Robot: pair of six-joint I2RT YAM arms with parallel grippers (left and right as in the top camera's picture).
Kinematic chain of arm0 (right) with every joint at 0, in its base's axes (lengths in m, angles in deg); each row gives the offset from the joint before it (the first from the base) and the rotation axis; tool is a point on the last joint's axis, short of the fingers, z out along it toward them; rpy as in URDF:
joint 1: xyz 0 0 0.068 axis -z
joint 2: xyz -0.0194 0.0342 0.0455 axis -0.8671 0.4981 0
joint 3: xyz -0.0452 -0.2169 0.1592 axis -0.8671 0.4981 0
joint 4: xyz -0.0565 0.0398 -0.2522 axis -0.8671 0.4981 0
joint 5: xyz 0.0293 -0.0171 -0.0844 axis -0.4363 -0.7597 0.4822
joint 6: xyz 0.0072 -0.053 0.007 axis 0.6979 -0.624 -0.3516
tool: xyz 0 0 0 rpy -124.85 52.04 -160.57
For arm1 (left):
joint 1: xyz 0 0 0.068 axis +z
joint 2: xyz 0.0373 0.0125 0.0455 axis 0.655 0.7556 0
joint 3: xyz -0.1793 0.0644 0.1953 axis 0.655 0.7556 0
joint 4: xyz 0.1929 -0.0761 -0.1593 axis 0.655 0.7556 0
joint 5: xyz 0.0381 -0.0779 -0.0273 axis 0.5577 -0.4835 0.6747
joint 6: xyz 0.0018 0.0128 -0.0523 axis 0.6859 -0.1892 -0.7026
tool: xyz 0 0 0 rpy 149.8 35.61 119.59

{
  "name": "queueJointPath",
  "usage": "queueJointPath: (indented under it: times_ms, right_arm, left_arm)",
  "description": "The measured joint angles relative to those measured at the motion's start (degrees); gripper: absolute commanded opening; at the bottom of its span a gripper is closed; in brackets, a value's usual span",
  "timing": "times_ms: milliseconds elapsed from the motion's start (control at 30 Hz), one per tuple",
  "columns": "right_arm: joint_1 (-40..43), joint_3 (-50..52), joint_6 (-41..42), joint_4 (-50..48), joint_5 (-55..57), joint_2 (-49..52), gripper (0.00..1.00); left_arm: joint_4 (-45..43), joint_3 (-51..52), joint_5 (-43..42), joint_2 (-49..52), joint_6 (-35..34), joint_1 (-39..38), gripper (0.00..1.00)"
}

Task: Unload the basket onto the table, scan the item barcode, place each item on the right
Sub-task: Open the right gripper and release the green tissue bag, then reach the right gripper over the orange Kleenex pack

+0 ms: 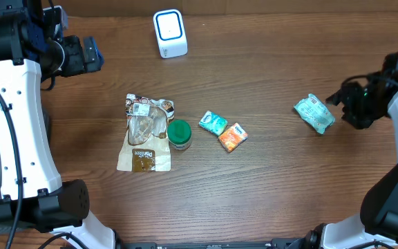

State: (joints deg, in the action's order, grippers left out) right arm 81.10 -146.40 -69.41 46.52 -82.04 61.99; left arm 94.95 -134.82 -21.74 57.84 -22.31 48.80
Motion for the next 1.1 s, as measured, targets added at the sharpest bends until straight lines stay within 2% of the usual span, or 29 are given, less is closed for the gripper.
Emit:
queueJointPath:
  times_ms: [233, 600, 967, 1100]
  right_arm:
    - [-2.29, -1.6, -4.79, 3.41, -3.93, 0.0, 0.62]
    - [-17.92, -1.6, -8.2, -0.37, -5.09, 0.0, 0.62]
    - [-31.98, -0.22, -4.55, -7.91, -5.03, 1.88, 0.49]
    - [-36.41, -0.13, -1.36, -10.95, -4.94, 5.51, 0.39]
  left_arm:
    - [0.0, 0.0, 0.02, 0.0, 0.0, 0.0, 1.0]
    - [0.0, 0.0, 0.0, 0.0, 0.0, 0.0, 1.0]
    - [0.0, 0.0, 0.0, 0.0, 0.0, 0.0, 0.99]
    - [0.0, 0.0, 0.0, 0.0, 0.0, 0.0, 1.0]
